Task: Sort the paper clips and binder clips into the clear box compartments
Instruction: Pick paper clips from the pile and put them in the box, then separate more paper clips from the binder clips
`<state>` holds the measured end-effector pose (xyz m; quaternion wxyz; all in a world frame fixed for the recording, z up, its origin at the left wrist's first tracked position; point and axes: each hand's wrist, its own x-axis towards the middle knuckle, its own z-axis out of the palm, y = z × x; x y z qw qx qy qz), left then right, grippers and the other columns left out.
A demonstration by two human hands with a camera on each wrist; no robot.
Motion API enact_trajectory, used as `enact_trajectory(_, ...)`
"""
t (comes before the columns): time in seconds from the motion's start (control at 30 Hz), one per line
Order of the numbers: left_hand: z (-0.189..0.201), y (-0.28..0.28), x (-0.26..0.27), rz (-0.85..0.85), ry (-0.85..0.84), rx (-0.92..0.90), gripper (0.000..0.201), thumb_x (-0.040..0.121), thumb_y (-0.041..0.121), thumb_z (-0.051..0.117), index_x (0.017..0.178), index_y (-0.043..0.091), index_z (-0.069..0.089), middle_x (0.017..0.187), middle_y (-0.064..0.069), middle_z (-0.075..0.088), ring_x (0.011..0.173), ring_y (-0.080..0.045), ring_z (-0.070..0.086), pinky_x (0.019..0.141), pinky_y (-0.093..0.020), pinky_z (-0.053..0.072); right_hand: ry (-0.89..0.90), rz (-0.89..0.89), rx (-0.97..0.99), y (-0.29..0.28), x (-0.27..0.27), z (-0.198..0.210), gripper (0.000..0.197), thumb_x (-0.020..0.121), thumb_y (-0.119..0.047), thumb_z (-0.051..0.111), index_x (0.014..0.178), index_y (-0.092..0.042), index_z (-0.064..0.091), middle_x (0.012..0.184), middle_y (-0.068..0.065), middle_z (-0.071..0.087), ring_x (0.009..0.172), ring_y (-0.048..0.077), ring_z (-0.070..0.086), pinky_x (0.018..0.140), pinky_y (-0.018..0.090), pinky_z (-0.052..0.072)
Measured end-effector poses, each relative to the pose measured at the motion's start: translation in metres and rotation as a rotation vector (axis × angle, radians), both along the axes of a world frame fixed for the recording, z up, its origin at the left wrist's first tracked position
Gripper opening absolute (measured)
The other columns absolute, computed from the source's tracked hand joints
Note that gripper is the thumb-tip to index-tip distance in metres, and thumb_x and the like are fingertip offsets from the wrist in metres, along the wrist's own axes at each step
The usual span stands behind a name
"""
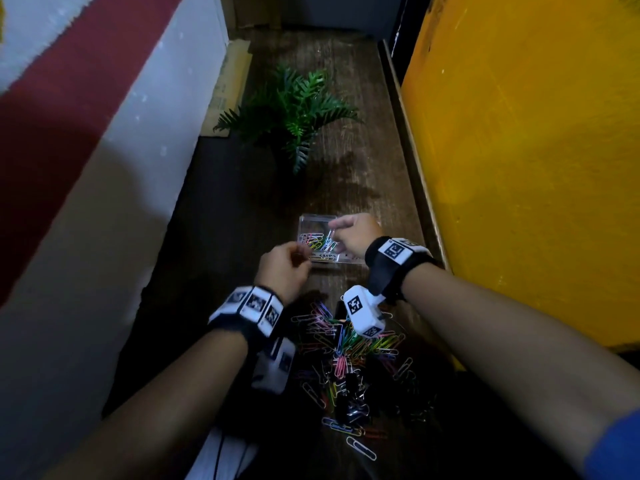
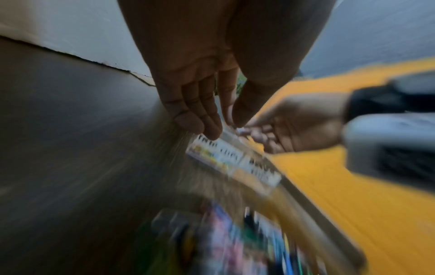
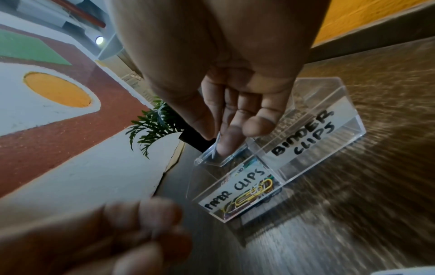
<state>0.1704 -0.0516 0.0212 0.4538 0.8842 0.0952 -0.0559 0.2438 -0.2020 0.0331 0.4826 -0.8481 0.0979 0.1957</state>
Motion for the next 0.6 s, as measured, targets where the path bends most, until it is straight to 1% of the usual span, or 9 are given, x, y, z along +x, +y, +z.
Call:
enact_trajectory(0.07, -0.009, 0.005, -0.026, -0.045, -0.012, 0.034, 0.016, 0.082, 0.011, 0.068, 0.096, 0.019, 0.071, 0.092, 0.005, 0.071, 0.085, -0.009, 0.064, 0.077, -0.014, 0.042, 0.009, 0.041, -0.025, 0.004, 0.004, -0.002, 0.023, 0.087, -0.005, 0.056, 0.102, -0.019, 0.066, 0.091, 0.005, 0.072, 0.058, 0.012, 0.066, 0.040, 0.014, 0.038)
enact_trajectory(0.13, -0.023, 0.011, -0.054, -0.130, -0.002, 0.098, 0.019, 0.081, 0.013, 0.067, 0.099, 0.021, 0.069, 0.095, 0.005, 0.070, 0.088, -0.012, 0.064, 0.079, -0.018, 0.044, 0.026, 0.101, -0.058, 0.006, 0.006, -0.003, 0.030, 0.087, -0.005, 0.057, 0.114, -0.016, 0.063, 0.098, 0.002, 0.069, 0.056, 0.012, 0.066, 0.039, 0.014, 0.039)
enact_trajectory(0.2, -0.038, 0.018, -0.080, -0.260, -0.020, 0.176, 0.021, 0.081, 0.019, 0.064, 0.101, 0.026, 0.067, 0.098, 0.006, 0.065, 0.091, -0.015, 0.062, 0.081, -0.025, 0.048, 0.045, 0.161, -0.089, 0.007, 0.004, -0.001, 0.037, 0.088, -0.004, 0.056, 0.124, -0.014, 0.058, 0.102, 0.001, 0.065, 0.056, 0.013, 0.064, 0.043, 0.020, 0.044)
enact_trajectory(0.27, -0.048, 0.022, -0.106, -0.396, -0.082, 0.220, 0.023, 0.080, 0.030, 0.055, 0.102, 0.030, 0.064, 0.101, 0.008, 0.060, 0.091, -0.014, 0.061, 0.077, -0.027, 0.050, 0.034, 0.211, -0.121, 0.005, 0.000, 0.004, 0.040, 0.089, -0.005, 0.055, 0.128, -0.014, 0.055, 0.106, -0.003, 0.059, 0.060, 0.015, 0.065, 0.048, 0.024, 0.049)
enact_trajectory(0.33, -0.057, 0.026, -0.130, -0.514, -0.149, 0.257, 0.026, 0.081, 0.038, 0.049, 0.104, 0.032, 0.060, 0.104, 0.009, 0.058, 0.091, -0.011, 0.058, 0.074, -0.022, 0.049, -0.026, 0.225, -0.146, 0.002, -0.007, 0.009, 0.042, 0.088, -0.007, 0.056, 0.129, -0.018, 0.055, 0.116, -0.009, 0.058, 0.076, 0.018, 0.068, 0.064, 0.033, 0.058)
enact_trajectory(0.4, -0.067, 0.029, -0.152, -0.607, -0.201, 0.322, 0.029, 0.082, 0.044, 0.050, 0.109, 0.034, 0.057, 0.111, 0.010, 0.055, 0.097, -0.007, 0.052, 0.073, -0.018, 0.050, -0.109, 0.238, -0.159, -0.002, -0.022, 0.017, 0.041, 0.088, -0.009, 0.057, 0.127, -0.021, 0.057, 0.125, -0.005, 0.060, 0.097, 0.019, 0.065, 0.085, 0.039, 0.055)
enact_trajectory(0.43, -0.073, 0.030, -0.162, -0.651, -0.224, 0.351, 0.032, 0.081, 0.045, 0.049, 0.112, 0.036, 0.055, 0.116, 0.010, 0.053, 0.102, -0.007, 0.049, 0.076, -0.019, 0.052, -0.133, 0.261, -0.166, -0.005, -0.034, 0.020, 0.040, 0.089, -0.010, 0.056, 0.127, -0.022, 0.057, 0.126, -0.004, 0.060, 0.103, 0.017, 0.063, 0.091, 0.038, 0.053)
enact_trajectory(0.53, -0.080, 0.028, -0.182, -0.743, -0.285, 0.420, 0.037, 0.079, 0.037, 0.043, 0.110, 0.035, 0.063, 0.124, 0.004, 0.056, 0.109, -0.012, 0.046, 0.081, -0.024, 0.054, -0.157, 0.388, -0.210, -0.016, -0.083, 0.030, 0.034, 0.093, -0.015, 0.053, 0.126, -0.025, 0.057, 0.122, -0.006, 0.061, 0.104, 0.011, 0.060, 0.092, 0.031, 0.050)
enact_trajectory(0.6, -0.079, 0.026, -0.189, -0.742, -0.327, 0.453, 0.040, 0.078, 0.031, 0.042, 0.106, 0.030, 0.071, 0.124, -0.002, 0.063, 0.110, -0.016, 0.046, 0.089, -0.027, 0.046, -0.177, 0.444, -0.243, -0.023, -0.119, 0.025, 0.030, 0.093, -0.019, 0.054, 0.121, -0.027, 0.060, 0.118, -0.006, 0.064, 0.101, 0.014, 0.062, 0.089, 0.034, 0.052)
